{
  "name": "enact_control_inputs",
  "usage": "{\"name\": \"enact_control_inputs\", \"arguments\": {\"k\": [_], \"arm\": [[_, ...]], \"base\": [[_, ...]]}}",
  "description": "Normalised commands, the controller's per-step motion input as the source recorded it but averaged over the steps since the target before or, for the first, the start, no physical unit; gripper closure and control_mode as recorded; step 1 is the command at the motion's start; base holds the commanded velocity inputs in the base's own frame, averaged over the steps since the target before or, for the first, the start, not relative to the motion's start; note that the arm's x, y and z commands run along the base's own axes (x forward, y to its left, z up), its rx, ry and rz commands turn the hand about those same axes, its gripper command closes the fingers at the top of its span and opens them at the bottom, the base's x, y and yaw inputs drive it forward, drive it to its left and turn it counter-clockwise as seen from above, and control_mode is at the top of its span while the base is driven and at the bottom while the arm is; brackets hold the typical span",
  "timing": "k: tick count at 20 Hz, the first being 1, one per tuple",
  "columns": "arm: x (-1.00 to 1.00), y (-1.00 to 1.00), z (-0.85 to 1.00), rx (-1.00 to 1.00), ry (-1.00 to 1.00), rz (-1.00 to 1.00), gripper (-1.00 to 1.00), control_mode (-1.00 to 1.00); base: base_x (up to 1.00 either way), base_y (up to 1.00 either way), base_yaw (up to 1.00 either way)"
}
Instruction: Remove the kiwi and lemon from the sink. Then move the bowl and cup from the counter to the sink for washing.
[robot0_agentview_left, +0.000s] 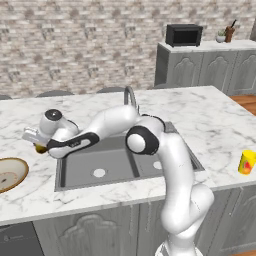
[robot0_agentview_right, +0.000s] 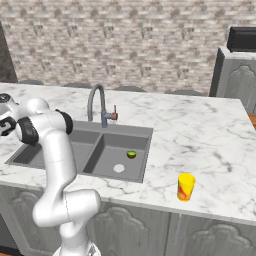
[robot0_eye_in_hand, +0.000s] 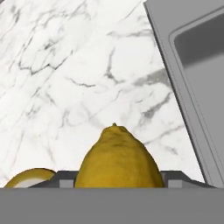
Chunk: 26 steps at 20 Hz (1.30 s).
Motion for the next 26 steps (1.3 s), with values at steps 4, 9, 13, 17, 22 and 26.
{"name": "enact_control_inputs", "arguments": {"k": [4, 9, 13, 17, 22, 26], "arm": [[0.17, 0.09, -0.14, -0.03, 0.10, -0.03, 1.00, -1.00], [0.17, 0.10, -0.14, -0.05, 0.08, -0.03, 1.00, -1.00], [0.17, 0.12, -0.14, -0.04, 0.10, -0.03, 1.00, -1.00], [0.19, 0.14, -0.14, -0.03, 0.10, -0.03, 1.00, -1.00], [0.20, 0.15, -0.14, -0.03, 0.10, -0.03, 1.00, -1.00], [0.20, 0.14, -0.14, -0.04, 0.09, -0.02, 1.00, -1.00]], "base": [[0.00, 0.00, 0.00], [0.00, 0.00, 0.00], [0.00, 0.00, 0.00], [0.00, 0.00, 0.00], [0.00, 0.00, 0.00], [0.00, 0.00, 0.00]]}}
